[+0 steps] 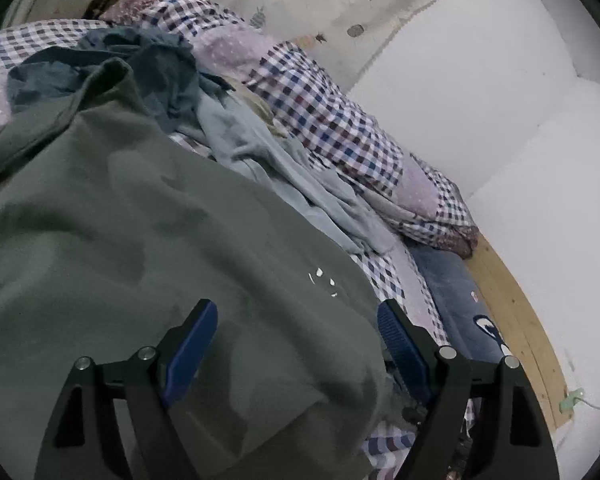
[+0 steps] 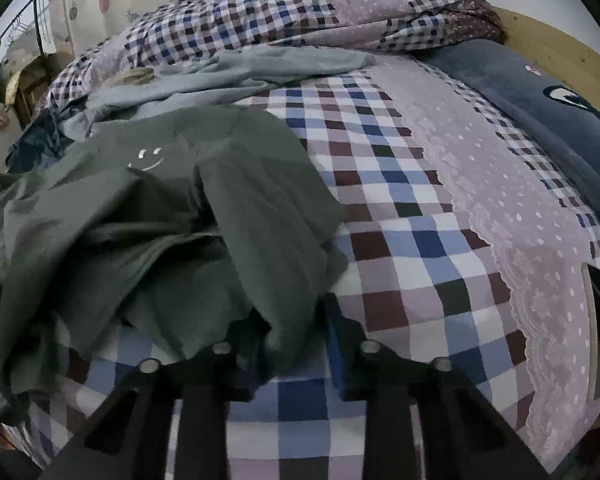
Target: Fold clothes
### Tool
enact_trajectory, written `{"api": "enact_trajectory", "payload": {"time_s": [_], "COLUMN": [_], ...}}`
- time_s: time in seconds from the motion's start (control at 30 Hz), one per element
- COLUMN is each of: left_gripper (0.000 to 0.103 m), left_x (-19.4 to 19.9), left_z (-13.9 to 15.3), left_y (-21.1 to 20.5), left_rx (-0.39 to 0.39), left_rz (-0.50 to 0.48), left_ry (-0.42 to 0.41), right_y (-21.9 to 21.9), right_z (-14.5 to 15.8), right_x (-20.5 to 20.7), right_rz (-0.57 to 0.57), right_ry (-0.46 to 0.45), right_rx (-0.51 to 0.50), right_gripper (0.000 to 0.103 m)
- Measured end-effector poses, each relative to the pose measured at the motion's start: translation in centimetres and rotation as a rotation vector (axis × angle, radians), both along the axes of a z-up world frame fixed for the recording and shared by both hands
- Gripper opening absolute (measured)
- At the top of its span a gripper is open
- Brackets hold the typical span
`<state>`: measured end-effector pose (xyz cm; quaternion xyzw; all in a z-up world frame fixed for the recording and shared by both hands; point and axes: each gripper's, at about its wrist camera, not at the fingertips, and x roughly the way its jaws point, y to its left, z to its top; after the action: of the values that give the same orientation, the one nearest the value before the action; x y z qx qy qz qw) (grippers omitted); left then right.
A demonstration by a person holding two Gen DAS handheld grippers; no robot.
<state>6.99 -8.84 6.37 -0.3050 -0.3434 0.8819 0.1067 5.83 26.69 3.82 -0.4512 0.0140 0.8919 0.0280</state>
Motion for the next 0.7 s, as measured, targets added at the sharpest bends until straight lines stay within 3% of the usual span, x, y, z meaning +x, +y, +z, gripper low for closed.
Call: {"api": "enact_trajectory", "payload": {"time_s": [0.13,0.43,0.6,0.7], "left_gripper": [0.085,0.085,0.085,0.085], "left_x": [-0.4,-0.3,-0.2,-0.3], "left_z": [0.2,1.2,1.7,1.8], "left_y": [0.3,0.9,1.9,2.6], "left_rx": [0.009,0.044,0.03,0.006], "left_rz": [-0.002,-0.033,-0.065,-0.08], "left_ry": [0.001,0.042,0.072,0.071], "right_y": [0.6,7.5,9.5,8.9], "right_z": [0.8,7.6,12.1,14.7], "right_x": [0.2,0.2,-0.7,-1.6], "right_rz": [-0.01,-0.086,-0.065,-0.063], "right_ry": [0.003,0.042,0.054,0.111], "right_rx": [0.04,0.231,0.464,0.589], "right_gripper": [0.007,0.005,0.005,0.005]}}
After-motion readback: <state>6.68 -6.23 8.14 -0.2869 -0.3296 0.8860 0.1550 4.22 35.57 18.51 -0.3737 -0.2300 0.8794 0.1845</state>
